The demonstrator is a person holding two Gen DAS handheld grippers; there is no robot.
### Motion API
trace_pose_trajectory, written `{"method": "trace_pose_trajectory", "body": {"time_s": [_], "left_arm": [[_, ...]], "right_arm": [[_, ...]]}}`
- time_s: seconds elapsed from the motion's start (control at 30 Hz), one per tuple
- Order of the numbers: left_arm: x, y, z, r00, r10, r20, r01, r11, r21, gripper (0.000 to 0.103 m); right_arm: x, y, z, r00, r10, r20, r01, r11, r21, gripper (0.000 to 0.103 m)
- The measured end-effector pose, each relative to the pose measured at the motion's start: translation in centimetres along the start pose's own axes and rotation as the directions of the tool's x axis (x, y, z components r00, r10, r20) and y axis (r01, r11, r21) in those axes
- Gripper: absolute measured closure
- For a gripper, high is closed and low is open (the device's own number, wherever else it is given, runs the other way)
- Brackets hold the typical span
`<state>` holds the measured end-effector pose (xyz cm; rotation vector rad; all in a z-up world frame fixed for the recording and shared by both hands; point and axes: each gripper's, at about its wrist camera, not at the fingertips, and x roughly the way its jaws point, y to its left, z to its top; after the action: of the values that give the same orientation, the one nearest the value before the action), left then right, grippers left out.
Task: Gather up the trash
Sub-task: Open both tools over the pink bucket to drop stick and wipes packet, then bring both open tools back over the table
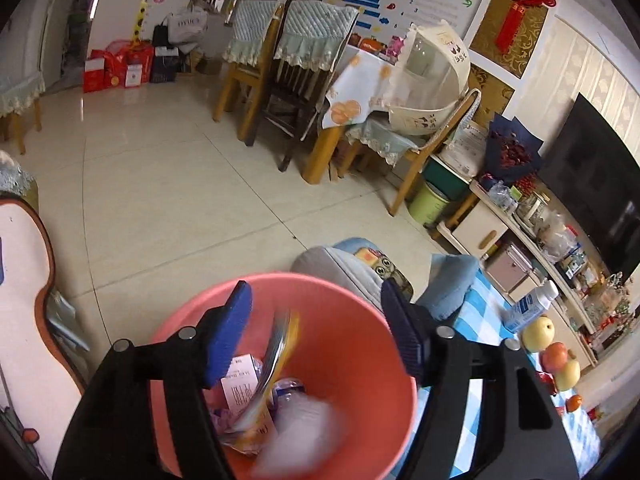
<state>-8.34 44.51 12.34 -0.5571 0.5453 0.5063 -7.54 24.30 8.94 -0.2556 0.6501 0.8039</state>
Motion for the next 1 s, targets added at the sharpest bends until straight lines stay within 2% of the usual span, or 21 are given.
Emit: {"method": "trace_pose_trajectory", "body": {"time_s": [0.2,0.47,0.6,0.8,0.87,1.0], "left_arm": [[-0.5,-1.8,-0.6,0.996,0.023,0.086,-0.028,0.998,0.058,0.015],[-0.7,-4.9,-1.7,0.995,-0.019,0.096,0.001,0.983,0.181,0.015],[-1.3,-6.3,-2.4,0.982,-0.133,0.136,0.102,0.972,0.212,0.015],[-1.8,-10.2,-4.2,0.964,-0.19,0.184,0.111,0.922,0.372,0.015],[-1.7,-10.9,-4.7,0.963,-0.201,0.18,0.115,0.909,0.4,0.015],[-0.8,-12.4,-5.5,0.979,-0.172,0.113,0.105,0.89,0.444,0.015]], "right_arm": [[-1.9,-2.1,-1.7,0.997,-0.077,-0.002,0.077,0.996,0.042,0.013],[-4.3,-4.0,-4.5,0.992,-0.121,-0.02,0.123,0.989,0.08,0.013],[-5.2,-4.1,-5.5,0.99,-0.14,-0.028,0.142,0.988,0.063,0.013],[-6.8,-4.0,-7.4,0.989,-0.149,0.004,0.149,0.989,0.012,0.012],[-7.6,-3.9,-7.9,0.987,-0.16,0.027,0.161,0.987,-0.008,0.008],[-8.7,-4.1,-8.6,0.986,-0.159,0.046,0.16,0.987,-0.022,0.006]]}}
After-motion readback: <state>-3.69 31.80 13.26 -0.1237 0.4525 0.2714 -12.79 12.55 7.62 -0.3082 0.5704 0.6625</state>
